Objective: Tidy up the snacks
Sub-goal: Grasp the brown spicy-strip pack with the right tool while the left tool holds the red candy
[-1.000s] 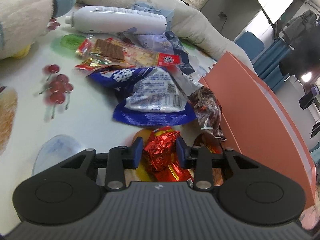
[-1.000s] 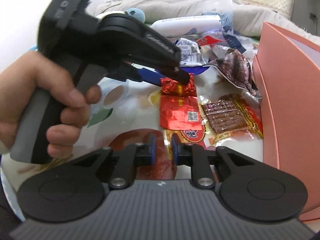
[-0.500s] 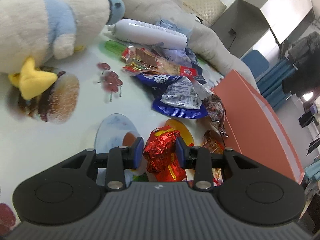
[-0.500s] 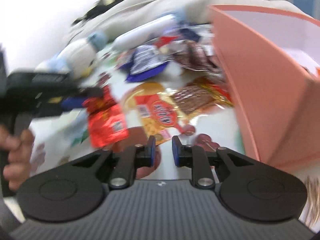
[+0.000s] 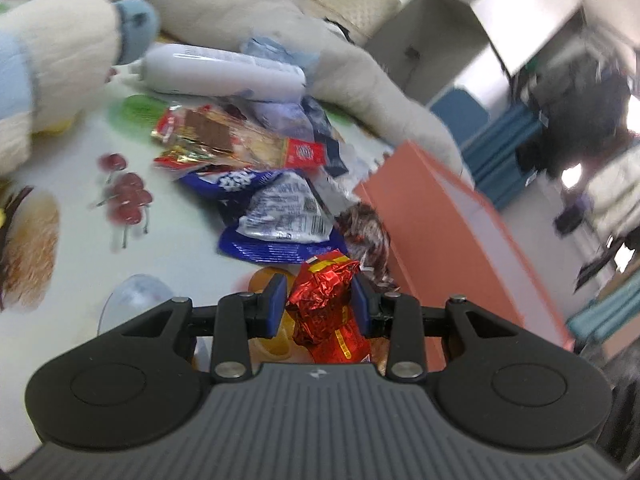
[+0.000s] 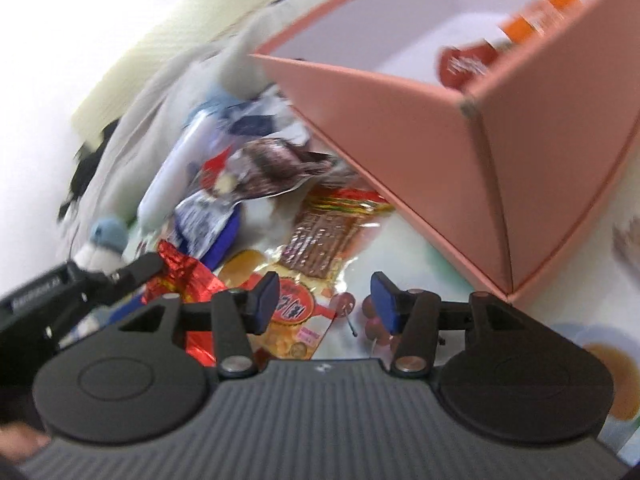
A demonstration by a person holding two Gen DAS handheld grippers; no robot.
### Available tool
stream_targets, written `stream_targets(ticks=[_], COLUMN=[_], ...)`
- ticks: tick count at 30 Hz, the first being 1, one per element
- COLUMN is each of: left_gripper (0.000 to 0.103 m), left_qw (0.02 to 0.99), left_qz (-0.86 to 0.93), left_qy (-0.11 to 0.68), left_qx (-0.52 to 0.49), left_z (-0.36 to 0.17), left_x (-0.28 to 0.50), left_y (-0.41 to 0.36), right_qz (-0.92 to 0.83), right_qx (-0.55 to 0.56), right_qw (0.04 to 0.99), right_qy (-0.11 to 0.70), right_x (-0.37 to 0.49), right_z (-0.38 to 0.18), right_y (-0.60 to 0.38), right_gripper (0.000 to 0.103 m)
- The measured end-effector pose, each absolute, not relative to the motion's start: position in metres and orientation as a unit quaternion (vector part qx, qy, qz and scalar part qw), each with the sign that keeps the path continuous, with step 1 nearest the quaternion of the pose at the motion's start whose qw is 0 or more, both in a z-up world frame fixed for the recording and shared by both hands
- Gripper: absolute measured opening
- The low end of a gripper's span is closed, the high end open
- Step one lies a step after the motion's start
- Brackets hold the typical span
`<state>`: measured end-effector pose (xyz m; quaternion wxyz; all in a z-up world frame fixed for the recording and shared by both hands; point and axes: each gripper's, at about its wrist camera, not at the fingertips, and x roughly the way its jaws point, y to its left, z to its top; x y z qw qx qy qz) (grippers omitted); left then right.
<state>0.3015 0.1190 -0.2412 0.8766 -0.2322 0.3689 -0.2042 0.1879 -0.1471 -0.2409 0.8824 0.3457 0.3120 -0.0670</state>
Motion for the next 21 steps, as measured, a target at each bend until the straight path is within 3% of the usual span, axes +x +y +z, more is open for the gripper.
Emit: stream_targets(ticks=[6,21], left_gripper=[0.040,0.040], left_qw=[0.871,0.873], left_qz=[-0.179,-0.182], left_qy=[0.419,0.418], left_qx=[-0.184,-0.174], left_z=[-0.266,-0.271], left_x=[0.317,0.317], left_y=[0.103,0.100], right_qz=[-0.089,-0.067], right_qx=[0.377,0.491], right_qw=[0.870,0.821], right_qy=[0.305,0.284], right_x=[0.192,0.202], right_z=[-0.242,-0.257], right_y=[-0.148,-0.159], right_gripper=[0.052,0.053])
